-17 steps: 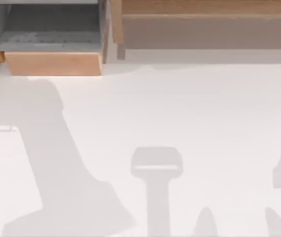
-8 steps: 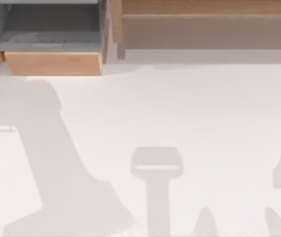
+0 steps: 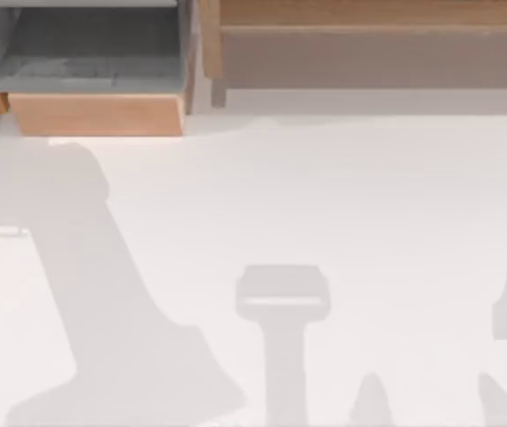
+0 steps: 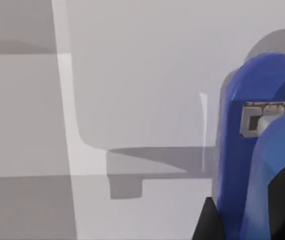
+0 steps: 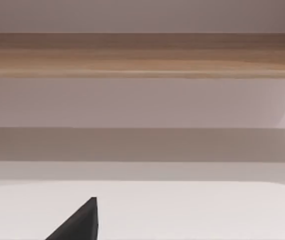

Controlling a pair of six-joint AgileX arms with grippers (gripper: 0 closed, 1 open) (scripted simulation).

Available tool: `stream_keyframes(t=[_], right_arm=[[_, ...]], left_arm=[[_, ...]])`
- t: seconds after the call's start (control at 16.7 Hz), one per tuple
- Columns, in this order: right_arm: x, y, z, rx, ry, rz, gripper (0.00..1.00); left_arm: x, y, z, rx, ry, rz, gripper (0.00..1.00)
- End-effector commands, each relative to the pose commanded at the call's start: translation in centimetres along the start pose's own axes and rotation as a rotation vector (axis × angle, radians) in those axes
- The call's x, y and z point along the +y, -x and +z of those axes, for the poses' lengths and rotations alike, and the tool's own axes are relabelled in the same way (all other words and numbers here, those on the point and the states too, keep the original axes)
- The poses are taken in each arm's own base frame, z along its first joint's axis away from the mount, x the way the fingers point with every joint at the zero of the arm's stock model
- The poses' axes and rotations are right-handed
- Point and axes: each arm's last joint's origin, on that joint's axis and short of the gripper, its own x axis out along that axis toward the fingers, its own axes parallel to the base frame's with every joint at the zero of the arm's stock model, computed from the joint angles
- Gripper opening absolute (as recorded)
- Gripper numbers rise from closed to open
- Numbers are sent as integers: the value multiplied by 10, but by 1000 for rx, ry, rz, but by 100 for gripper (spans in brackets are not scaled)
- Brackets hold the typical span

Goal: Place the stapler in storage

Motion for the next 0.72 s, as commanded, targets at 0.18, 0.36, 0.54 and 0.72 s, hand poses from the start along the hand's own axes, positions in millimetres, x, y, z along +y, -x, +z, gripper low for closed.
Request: stream_keyframes(t=[0.18,0.36,0.54,0.72], right_arm=[[0,0,0,0,0,0,100],[0,0,0,0,0,0,100],[0,0,0,0,0,0,100],[0,0,0,0,0,0,100]], left_arm=[[0,0,0,0,0,0,38],[0,0,0,0,0,0,60],[0,0,0,0,0,0,83],[0,0,0,0,0,0,100]])
